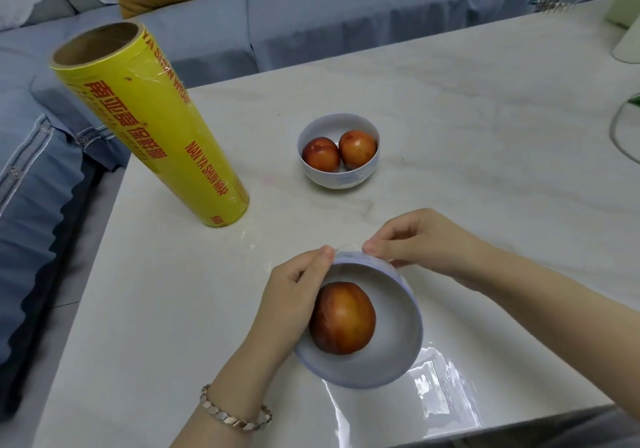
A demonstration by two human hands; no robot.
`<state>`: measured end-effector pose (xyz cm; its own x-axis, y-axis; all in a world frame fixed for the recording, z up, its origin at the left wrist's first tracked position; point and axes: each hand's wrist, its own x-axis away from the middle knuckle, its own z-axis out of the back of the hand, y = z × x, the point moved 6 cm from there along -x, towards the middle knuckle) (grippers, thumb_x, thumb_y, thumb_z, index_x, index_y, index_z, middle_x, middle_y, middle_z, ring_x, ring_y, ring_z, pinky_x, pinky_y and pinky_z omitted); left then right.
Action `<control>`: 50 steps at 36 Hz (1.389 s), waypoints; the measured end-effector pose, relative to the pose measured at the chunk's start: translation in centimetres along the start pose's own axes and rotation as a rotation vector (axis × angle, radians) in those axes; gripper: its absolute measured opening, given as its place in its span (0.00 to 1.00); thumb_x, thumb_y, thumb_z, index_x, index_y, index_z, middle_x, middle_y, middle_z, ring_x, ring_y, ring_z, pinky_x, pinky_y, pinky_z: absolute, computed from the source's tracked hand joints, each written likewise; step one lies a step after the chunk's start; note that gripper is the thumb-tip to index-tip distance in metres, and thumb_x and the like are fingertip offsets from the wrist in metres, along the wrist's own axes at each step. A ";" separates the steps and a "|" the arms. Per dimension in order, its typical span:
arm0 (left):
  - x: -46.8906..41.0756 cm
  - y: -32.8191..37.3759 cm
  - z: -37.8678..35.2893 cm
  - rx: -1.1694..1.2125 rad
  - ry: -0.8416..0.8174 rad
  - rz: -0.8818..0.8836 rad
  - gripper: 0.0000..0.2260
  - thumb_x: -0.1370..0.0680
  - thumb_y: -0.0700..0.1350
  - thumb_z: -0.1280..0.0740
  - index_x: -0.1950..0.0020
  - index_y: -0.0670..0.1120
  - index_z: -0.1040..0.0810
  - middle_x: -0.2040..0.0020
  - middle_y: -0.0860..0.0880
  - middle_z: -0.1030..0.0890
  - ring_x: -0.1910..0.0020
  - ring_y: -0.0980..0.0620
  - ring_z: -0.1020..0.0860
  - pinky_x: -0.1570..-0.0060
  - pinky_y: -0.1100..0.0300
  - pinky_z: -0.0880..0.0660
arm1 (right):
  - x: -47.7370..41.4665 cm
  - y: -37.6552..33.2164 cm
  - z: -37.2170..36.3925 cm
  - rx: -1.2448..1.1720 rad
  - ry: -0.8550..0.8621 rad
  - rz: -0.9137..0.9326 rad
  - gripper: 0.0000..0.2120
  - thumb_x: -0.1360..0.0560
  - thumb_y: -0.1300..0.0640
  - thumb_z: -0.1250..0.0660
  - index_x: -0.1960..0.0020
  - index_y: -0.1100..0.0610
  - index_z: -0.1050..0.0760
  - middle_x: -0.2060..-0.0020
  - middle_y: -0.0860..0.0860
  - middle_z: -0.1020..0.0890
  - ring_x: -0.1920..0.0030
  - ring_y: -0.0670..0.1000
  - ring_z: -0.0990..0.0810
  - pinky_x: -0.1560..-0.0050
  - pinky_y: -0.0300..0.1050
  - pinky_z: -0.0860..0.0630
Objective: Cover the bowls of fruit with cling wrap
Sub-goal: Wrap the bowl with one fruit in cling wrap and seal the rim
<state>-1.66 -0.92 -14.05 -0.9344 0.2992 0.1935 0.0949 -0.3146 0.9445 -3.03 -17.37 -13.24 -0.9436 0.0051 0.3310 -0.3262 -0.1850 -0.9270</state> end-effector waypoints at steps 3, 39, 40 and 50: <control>0.2 -0.1 0.0 -0.001 0.036 -0.011 0.13 0.21 0.48 0.39 0.62 0.54 0.19 0.67 0.61 0.18 0.64 0.67 0.22 0.64 0.76 0.30 | 0.1 -0.2 0.0 0.033 0.027 0.022 0.05 0.31 0.59 0.28 0.59 0.61 0.18 0.65 0.52 0.17 0.69 0.40 0.22 0.63 0.31 0.24; 0.0 -0.1 -0.7 -0.041 -0.056 -0.130 0.05 0.33 0.56 0.34 0.63 0.62 0.19 0.59 0.67 0.18 0.53 0.67 0.21 0.56 0.76 0.29 | -0.9 0.5 0.7 -0.119 -0.378 -0.213 0.09 0.38 0.55 0.27 0.67 0.58 0.26 0.71 0.51 0.26 0.68 0.45 0.29 0.62 0.34 0.30; -0.1 0.0 -0.8 -0.064 -0.059 -0.131 0.05 0.33 0.56 0.34 0.61 0.62 0.19 0.59 0.69 0.18 0.53 0.68 0.21 0.55 0.77 0.30 | -1.0 0.7 0.6 -0.231 -0.330 -0.195 0.08 0.39 0.55 0.29 0.67 0.58 0.26 0.72 0.50 0.26 0.67 0.45 0.29 0.62 0.35 0.30; -0.3 0.1 -0.8 -0.121 -0.072 -0.133 0.06 0.32 0.55 0.37 0.59 0.64 0.22 0.61 0.74 0.21 0.53 0.73 0.23 0.56 0.80 0.31 | -0.9 2.3 -2.3 -1.007 -0.159 -0.134 0.21 0.60 0.50 0.16 0.72 0.57 0.19 0.57 0.53 0.14 0.55 0.48 0.15 0.53 0.40 0.21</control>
<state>-1.66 -1.78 -14.23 -0.9086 0.4076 0.0914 -0.0742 -0.3726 0.9250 -3.09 -15.49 -16.07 -0.9014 -0.1787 0.3944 -0.3935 0.7181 -0.5740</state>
